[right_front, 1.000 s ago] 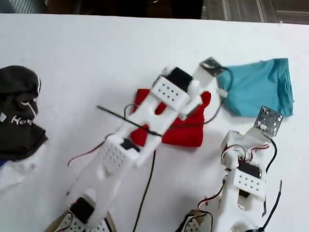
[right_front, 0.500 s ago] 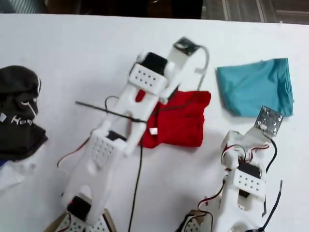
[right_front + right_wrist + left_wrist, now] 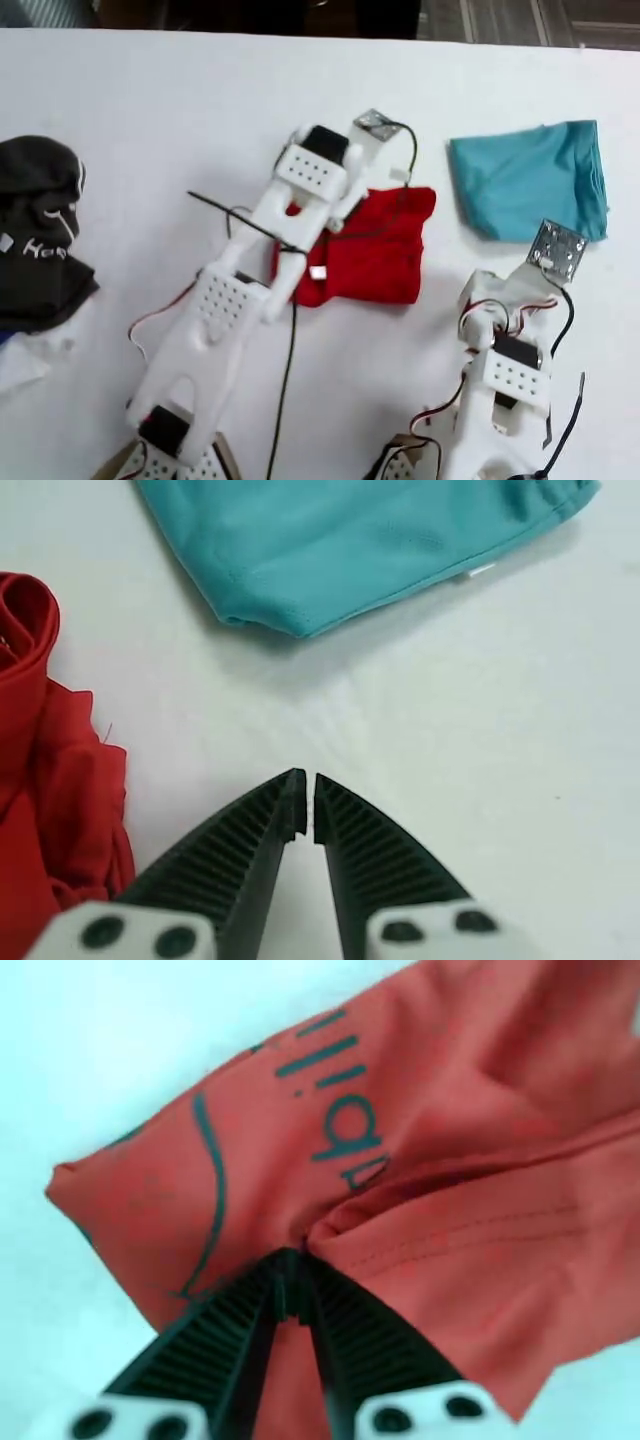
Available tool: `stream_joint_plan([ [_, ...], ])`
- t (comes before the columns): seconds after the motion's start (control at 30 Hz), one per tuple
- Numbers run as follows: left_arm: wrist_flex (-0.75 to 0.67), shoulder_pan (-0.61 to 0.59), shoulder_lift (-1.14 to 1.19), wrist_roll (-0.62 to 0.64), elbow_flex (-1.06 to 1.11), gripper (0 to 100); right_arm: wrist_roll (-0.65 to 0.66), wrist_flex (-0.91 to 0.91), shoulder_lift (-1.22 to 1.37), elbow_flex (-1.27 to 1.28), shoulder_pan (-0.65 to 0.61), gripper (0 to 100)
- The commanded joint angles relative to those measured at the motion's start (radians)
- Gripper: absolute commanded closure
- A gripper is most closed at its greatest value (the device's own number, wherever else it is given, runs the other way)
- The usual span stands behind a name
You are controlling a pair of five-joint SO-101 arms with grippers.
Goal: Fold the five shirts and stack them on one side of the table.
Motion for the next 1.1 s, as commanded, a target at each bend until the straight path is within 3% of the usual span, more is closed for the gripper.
stream_joint_plan([
  [0.0, 0.023, 0.057, -0.101, 0.032, -0.010, 97, -0.008, -0.038, -0.035, -0.011, 0.025, 97.7],
  [0.2, 0.021, 0.169, -0.110, 0.034, -0.008, 97, -0.008, -0.048, -0.036, -0.034, 0.136, 97.7],
  [0.37, 0.021, 0.215, -0.130, 0.029, -0.028, 97, -0.008, -0.050, -0.036, -0.037, 0.147, 97.7],
  [0.57, 0.025, 0.118, -0.227, 0.028, -0.051, 97, -0.008, -0.053, -0.036, -0.035, 0.147, 97.7],
  [0.8, 0.015, 0.023, -0.173, 0.028, 0.074, 97, -0.008, -0.056, -0.036, -0.035, 0.143, 97.7],
  [1.07, 0.009, 0.061, -0.078, 0.032, 0.079, 97, -0.008, -0.056, -0.035, -0.032, 0.114, 97.7],
])
